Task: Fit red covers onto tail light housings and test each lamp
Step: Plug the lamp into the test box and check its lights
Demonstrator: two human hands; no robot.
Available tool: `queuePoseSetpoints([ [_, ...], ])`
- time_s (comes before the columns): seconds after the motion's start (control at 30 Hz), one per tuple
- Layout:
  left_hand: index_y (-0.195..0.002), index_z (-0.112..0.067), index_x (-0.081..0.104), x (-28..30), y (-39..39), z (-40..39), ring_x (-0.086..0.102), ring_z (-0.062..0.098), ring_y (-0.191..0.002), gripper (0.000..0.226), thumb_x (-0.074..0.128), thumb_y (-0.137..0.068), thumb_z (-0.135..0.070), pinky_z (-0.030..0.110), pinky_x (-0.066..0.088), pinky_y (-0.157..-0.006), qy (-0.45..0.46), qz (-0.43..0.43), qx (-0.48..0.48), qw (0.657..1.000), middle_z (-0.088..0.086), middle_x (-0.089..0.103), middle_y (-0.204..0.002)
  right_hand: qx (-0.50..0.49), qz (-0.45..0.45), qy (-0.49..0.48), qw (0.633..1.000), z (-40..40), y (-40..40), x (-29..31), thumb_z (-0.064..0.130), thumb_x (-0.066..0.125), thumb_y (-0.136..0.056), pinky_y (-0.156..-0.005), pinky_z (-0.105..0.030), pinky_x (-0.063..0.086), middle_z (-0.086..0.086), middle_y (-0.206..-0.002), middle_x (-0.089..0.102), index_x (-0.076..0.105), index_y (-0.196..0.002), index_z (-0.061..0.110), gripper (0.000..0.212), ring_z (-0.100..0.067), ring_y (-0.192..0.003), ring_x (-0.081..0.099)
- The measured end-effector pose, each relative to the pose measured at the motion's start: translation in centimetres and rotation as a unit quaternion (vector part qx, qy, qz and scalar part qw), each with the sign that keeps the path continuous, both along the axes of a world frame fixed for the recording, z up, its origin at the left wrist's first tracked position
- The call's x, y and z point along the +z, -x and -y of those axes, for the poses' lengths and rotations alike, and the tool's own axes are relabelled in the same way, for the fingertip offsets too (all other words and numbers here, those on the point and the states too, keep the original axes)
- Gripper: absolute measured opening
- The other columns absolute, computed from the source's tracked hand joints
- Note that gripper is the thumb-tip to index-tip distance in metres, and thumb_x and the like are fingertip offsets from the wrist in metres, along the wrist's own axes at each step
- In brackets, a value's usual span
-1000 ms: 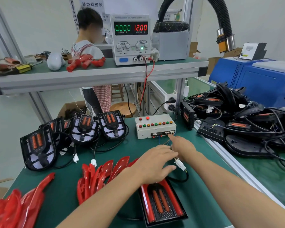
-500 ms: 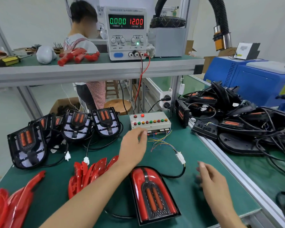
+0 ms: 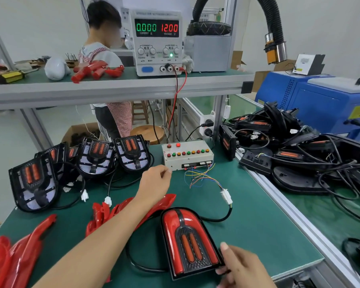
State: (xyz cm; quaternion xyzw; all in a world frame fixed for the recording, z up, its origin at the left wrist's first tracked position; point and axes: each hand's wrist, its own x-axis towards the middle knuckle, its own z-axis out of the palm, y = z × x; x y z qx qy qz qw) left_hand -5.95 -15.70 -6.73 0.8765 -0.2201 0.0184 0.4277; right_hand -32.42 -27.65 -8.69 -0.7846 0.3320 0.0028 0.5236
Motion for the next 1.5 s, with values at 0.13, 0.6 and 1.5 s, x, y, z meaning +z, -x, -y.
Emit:
queuePoseSetpoints([
  [0.13,-0.086,-0.019,0.071,0.5,-0.8,1.0,0.064,0.021,-0.071,0.03,0.048,-0.103,-0.026,0.027,0.048,-0.066,0.039,-0.08,-0.01,0.996,-0.001,0.074,-0.082,0.085,-0.041,0.037,0.995,1.3,-1.5,0.2,0.055,0.05,-0.099,-0.077,-0.024,0.049,0.005,-0.067,0.059,0.064,-0.082,0.013,0.047,-0.012,-0.071,0.058],
  [0.6,-0.094,-0.011,0.071,1.7,-2.1,7.6,0.063,0.014,-0.075,0.014,0.061,-0.096,-0.002,0.016,0.044,-0.055,0.034,-0.299,-0.064,0.952,0.011,0.073,-0.098,0.136,0.097,-0.078,0.983,1.1,-4.2,-0.3,0.026,0.056,-0.103,-0.07,-0.039,0.061,-0.01,-0.093,0.076,0.067,-0.113,0.023,0.015,-0.032,-0.073,0.074],
  [1.5,-0.135,-0.01,0.064,-1.9,-6.2,2.8,0.052,0.026,-0.13,0.039,0.048,-0.1,-0.007,0.035,0.039,-0.109,-0.145,0.1,-0.042,0.984,0.009,0.056,-0.139,0.032,0.181,-0.133,0.974,0.7,-5.5,-2.5,0.015,0.058,-0.101,-0.051,-0.029,0.052,-0.018,-0.06,0.068,0.075,-0.097,0.017,0.017,-0.024,-0.048,0.061],
])
